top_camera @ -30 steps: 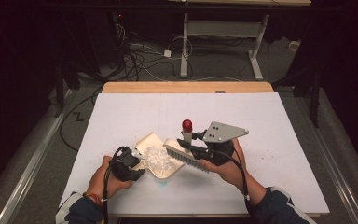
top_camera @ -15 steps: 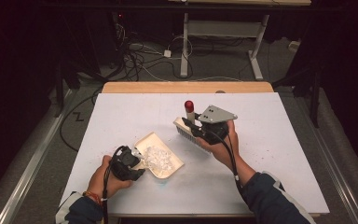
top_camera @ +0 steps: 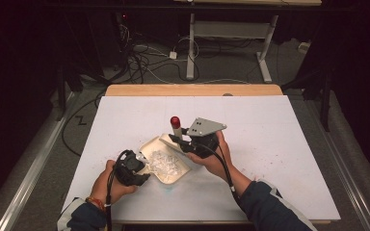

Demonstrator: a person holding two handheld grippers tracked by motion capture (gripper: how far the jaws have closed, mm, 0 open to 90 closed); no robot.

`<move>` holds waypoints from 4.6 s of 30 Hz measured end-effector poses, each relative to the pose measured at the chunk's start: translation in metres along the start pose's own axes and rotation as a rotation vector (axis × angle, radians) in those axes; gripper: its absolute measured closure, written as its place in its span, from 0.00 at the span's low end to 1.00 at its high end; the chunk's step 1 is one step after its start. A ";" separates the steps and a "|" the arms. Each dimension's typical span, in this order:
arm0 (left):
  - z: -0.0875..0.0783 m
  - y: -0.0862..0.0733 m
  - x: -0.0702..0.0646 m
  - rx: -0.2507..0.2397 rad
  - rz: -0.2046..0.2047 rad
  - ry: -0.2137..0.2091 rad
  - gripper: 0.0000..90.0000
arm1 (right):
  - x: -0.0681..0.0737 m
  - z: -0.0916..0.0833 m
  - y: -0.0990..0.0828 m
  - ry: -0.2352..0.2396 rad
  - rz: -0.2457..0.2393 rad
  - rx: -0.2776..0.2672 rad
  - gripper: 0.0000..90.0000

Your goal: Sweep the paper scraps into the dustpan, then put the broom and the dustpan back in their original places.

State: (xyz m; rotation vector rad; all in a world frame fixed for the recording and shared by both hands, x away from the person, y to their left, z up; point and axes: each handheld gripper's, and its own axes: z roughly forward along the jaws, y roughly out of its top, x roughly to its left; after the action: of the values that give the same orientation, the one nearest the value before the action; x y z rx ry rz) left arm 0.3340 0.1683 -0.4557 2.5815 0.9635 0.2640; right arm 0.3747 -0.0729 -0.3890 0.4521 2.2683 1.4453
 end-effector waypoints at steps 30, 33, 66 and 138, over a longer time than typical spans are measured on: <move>0.003 -0.003 0.002 -0.013 -0.042 0.000 0.70 | -0.011 -0.095 0.000 -0.028 0.025 -0.061 0.78; 0.002 -0.004 0.003 -0.016 -0.052 0.010 0.70 | -0.017 -0.113 -0.005 -0.044 0.028 -0.055 0.78; -0.002 -0.013 0.017 -0.048 -0.103 0.023 0.70 | -0.046 -0.209 -0.062 -0.158 0.130 0.061 0.78; -0.005 -0.016 0.021 -0.291 -0.324 0.143 0.40 | -0.150 -0.148 -0.070 -0.192 0.334 0.269 0.58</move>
State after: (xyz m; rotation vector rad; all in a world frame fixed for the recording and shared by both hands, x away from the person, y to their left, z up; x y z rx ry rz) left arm 0.3383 0.1945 -0.4563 2.1307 1.2712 0.4653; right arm 0.4262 -0.2886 -0.3718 1.0487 2.3132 1.1782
